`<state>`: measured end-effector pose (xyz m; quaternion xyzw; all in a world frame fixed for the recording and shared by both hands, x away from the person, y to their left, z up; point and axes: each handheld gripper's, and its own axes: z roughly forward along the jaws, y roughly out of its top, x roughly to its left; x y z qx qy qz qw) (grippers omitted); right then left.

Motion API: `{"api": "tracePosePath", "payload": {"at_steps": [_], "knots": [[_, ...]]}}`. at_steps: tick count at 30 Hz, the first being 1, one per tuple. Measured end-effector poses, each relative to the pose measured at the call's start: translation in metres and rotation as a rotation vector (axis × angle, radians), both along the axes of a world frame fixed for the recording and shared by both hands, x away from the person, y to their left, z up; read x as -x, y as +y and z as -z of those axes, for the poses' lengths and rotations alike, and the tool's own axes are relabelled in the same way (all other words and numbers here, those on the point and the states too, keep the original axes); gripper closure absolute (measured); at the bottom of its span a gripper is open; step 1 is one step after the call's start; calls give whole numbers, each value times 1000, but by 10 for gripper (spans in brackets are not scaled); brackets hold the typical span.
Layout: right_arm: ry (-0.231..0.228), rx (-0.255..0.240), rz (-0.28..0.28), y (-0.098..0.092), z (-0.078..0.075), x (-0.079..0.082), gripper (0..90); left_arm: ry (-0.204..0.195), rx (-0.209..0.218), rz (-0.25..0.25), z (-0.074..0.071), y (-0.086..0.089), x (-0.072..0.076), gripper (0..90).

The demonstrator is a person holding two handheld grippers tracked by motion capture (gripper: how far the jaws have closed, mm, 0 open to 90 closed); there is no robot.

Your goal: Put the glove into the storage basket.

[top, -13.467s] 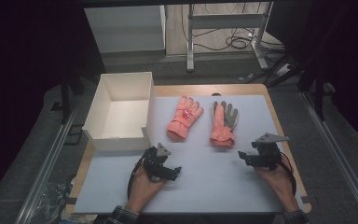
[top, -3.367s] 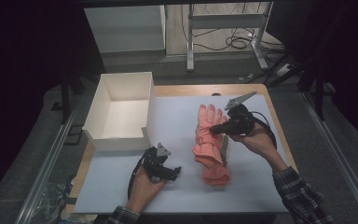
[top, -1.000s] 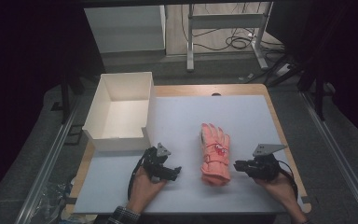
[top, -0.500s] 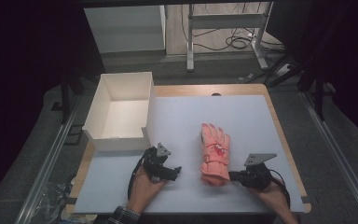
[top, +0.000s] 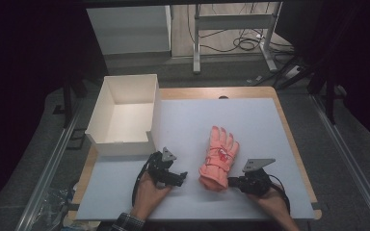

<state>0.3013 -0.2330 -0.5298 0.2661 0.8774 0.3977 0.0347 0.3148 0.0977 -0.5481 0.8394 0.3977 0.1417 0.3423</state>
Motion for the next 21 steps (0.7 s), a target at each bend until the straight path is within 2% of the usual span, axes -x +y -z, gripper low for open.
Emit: {"api": "tracePosePath", "payload": {"at_steps": [14, 16, 21], "knots": [[-21, 5, -15, 23, 2, -3, 847, 1, 0, 6, -1, 1, 0, 23], [-22, 4, -12, 27, 2, -4, 847, 5, -6, 26, -2, 3, 2, 25], [-25, 3, -8, 33, 2, -7, 847, 18, -5, 39, -2, 7, 4, 19]]}}
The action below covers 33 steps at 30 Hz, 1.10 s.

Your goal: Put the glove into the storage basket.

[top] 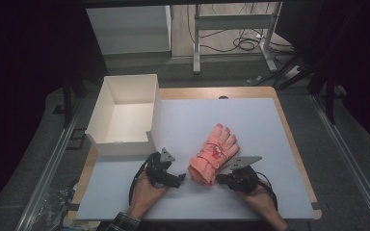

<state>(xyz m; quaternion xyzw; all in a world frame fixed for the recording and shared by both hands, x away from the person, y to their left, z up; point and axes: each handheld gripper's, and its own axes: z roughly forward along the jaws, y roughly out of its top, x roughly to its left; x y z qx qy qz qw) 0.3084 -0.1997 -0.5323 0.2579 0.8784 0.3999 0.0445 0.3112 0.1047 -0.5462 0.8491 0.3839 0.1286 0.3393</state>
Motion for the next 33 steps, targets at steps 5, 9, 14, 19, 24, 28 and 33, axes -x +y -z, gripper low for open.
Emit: {"api": "tracePosePath", "payload": {"at_steps": [5, 9, 14, 19, 24, 28, 33], "knots": [[-12, 3, 6, 8, 0, -3, 847, -13, 1, 21, 1, 2, 0, 9], [-21, 5, 8, 14, 1, -6, 847, -14, -1, 30, 2, 2, 0, 7], [-31, 7, 8, 22, 2, -9, 848, -12, -5, 34, 1, 2, -1, 7], [-47, 16, 6, 27, 2, -10, 847, -15, 0, 27, 2, 2, 0, 4], [-50, 17, 12, 25, 0, -9, 829, -15, 4, 29, 2, 2, 0, 4], [-63, 12, 23, 18, -4, -6, 810, -15, 4, 30, 2, 2, 0, 9], [-81, 17, 54, 5, -7, -5, 784, 13, 3, 58, -2, 3, 2, 23]]}}
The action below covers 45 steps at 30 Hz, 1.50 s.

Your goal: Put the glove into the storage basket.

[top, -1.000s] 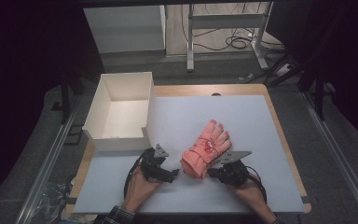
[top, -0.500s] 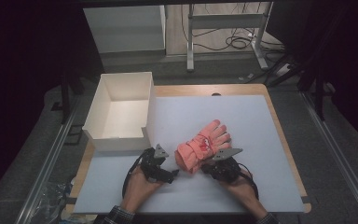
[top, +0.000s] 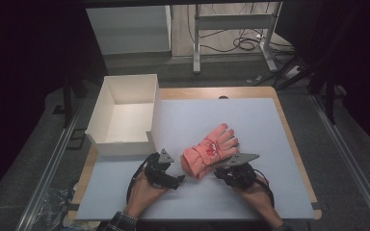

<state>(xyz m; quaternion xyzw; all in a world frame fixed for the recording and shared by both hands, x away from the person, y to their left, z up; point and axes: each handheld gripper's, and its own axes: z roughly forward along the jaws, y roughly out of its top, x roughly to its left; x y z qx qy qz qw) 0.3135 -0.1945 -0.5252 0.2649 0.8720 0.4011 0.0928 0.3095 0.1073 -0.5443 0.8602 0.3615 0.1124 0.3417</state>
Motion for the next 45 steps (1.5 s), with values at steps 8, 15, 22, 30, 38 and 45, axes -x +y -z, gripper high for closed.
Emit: {"api": "tracePosePath", "payload": {"at_steps": [8, 15, 22, 30, 38, 45], "knots": [[-29, -3, 98, -35, -3, 1, 661, 12, 0, 44, -13, -2, 6, 12], [-63, 27, 202, -65, -1, -4, 441, 20, 12, 65, -28, -2, 6, 0], [-74, 70, 261, -76, 1, -11, 284, 23, 11, 81, -45, -4, 3, 0], [-43, 101, 299, -80, 5, -17, 168, 28, -10, 119, -59, -18, 1, 0], [-42, 98, 299, -80, 5, -16, 167, 16, -19, 144, -74, -35, -8, 0], [-41, 96, 300, -80, 5, -16, 167, 6, -28, 166, -86, -54, -21, 0]]}}
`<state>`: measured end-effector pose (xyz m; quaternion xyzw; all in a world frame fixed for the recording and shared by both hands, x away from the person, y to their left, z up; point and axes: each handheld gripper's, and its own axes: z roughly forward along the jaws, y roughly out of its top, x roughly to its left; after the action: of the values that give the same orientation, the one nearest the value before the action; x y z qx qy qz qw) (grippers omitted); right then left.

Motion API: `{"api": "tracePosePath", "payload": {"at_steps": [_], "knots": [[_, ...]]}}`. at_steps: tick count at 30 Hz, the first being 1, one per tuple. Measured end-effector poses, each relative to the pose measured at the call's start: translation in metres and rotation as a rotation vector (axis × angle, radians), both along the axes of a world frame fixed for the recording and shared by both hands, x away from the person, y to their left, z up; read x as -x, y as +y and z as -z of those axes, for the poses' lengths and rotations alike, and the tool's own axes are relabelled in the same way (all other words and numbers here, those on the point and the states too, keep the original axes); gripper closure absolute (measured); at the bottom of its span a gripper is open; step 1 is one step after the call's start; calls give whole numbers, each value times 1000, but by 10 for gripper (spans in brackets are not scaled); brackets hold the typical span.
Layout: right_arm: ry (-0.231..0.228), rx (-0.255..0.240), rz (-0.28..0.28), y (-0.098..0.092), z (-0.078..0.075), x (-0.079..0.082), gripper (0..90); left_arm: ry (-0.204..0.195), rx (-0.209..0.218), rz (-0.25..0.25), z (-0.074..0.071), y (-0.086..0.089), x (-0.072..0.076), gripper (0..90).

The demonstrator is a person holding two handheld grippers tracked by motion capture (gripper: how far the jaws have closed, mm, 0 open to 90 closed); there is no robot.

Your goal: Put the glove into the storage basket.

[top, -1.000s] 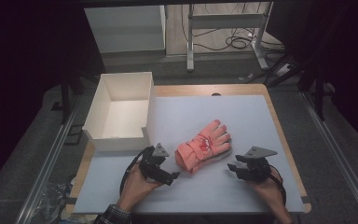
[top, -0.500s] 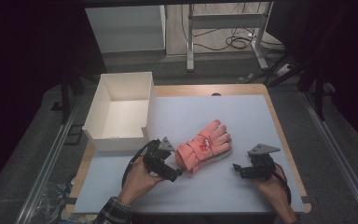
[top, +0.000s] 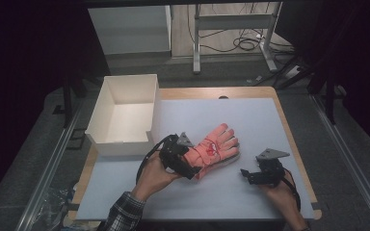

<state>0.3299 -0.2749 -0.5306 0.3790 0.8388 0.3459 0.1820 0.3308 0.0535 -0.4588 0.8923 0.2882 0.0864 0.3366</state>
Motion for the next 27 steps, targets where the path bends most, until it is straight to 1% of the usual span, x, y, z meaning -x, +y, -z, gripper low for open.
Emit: {"api": "tracePosePath", "payload": {"at_steps": [3, 4, 5, 6, 8, 12, 15, 16, 17, 18, 20, 25, 26, 27], "knots": [[0, -1, 0, 0, 0, 0, 167, 3, -15, 5, 1, -9, -9, 0], [-1, -1, 0, 0, 0, 0, 167, 10, -25, 13, 2, -14, -15, 0], [-1, -1, 0, 0, 0, 0, 166, 10, -25, 13, 2, -14, -15, 0], [-2, 0, -1, 0, 0, 0, 167, 14, -33, 13, 5, -20, -20, 0], [-2, 0, -1, 0, 0, 0, 167, 14, -36, 13, 7, -24, -23, 0], [-3, 1, -2, 0, 0, 0, 167, 20, -69, 19, 15, -35, -29, 0], [-3, 1, -2, 0, 0, 0, 167, 19, -96, 20, 22, -42, -32, 0], [-3, 0, -2, 0, 0, 0, 167, 26, -107, 22, 27, -44, -33, 0], [-3, 0, -2, 0, 0, 0, 167, 26, -107, 22, 27, -44, -33, 0], [-4, 1, -2, 0, 0, 0, 167, 35, -114, 28, 33, -46, -33, 0], [-4, 1, -3, 0, 0, 0, 167, 43, -117, 28, 39, -47, -32, 0], [-4, 0, -2, 0, 0, 0, 167, 49, -119, 18, 46, -45, -31, 0], [-4, 0, -1, 0, 0, 0, 167, 52, -129, 14, 49, -46, -30, 0], [-4, 0, -2, 0, 0, 0, 167, 52, -129, 14, 49, -46, -30, 0]]}}
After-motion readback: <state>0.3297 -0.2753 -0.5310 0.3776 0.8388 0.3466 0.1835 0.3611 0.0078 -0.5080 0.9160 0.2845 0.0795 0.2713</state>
